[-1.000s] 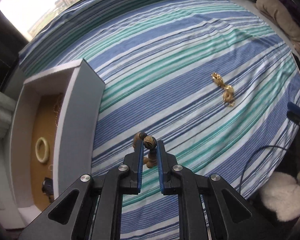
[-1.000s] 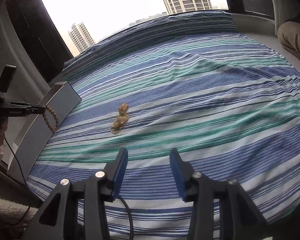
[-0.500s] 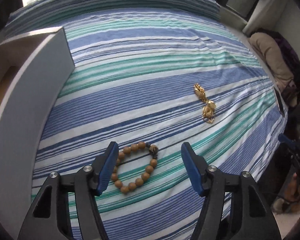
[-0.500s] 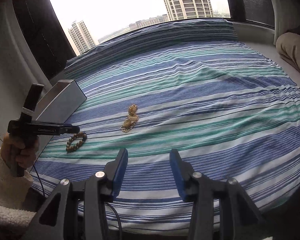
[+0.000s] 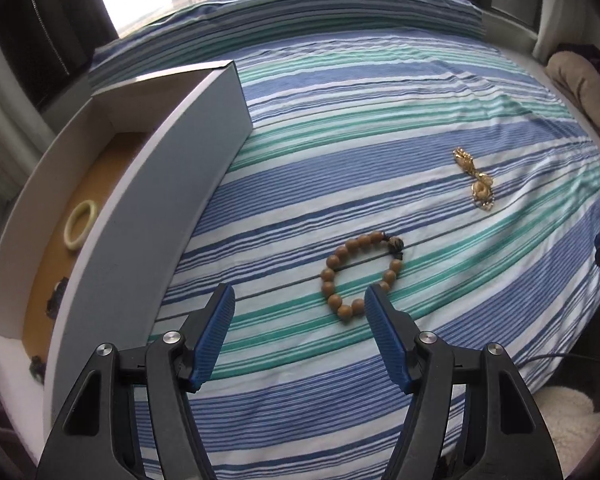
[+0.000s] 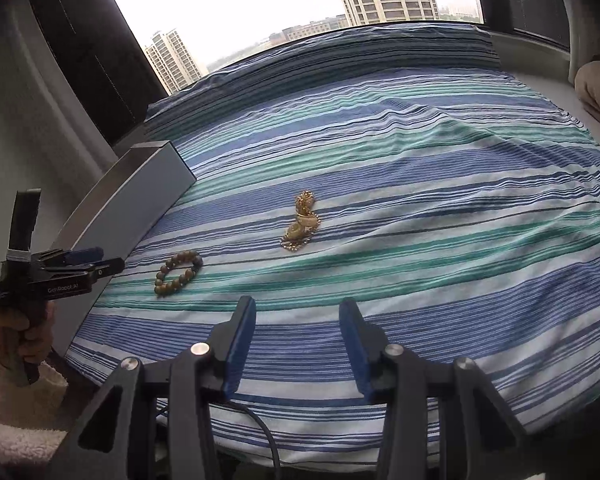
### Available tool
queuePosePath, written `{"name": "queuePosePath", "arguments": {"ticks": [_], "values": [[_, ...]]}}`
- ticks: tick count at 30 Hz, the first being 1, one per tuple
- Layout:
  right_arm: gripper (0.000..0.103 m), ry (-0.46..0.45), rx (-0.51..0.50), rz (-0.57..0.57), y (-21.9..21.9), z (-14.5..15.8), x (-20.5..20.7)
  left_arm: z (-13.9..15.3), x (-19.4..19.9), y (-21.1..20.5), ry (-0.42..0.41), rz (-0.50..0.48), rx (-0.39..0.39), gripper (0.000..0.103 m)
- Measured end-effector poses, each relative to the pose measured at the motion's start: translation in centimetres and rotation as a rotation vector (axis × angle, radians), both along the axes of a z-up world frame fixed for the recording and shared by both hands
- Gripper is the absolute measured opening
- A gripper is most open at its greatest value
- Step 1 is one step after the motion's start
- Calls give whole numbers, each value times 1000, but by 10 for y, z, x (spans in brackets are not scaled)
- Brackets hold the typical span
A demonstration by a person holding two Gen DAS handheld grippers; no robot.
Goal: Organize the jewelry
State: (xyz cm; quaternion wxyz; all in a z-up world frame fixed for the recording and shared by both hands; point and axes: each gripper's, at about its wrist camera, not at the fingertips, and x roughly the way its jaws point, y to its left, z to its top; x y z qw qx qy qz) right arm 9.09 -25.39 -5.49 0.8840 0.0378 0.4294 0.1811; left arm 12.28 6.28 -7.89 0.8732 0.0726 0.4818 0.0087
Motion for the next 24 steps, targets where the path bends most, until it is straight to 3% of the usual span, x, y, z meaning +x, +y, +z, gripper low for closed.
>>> {"name": "queuePosePath", "arguments": {"ticks": [14,16,19,20,24], "values": [[44,18,-45,6,5,-4,-3,-5,-1,-12,-11,9,13,69],[44,26,-48,7,5,-7,-1,-5,-2,-5,-5,-27,-30,69],[44,41,-48,-11,-3,-9,4,1,-10,14,-17,-118,-189,69],[44,40,-47,-24,-7,-9,5,3,-14,15,-33,-136,-201,68],[44,53,-53,-60,-19,-18,15,-5,-18,-23,-40,-254,-106,67]]}}
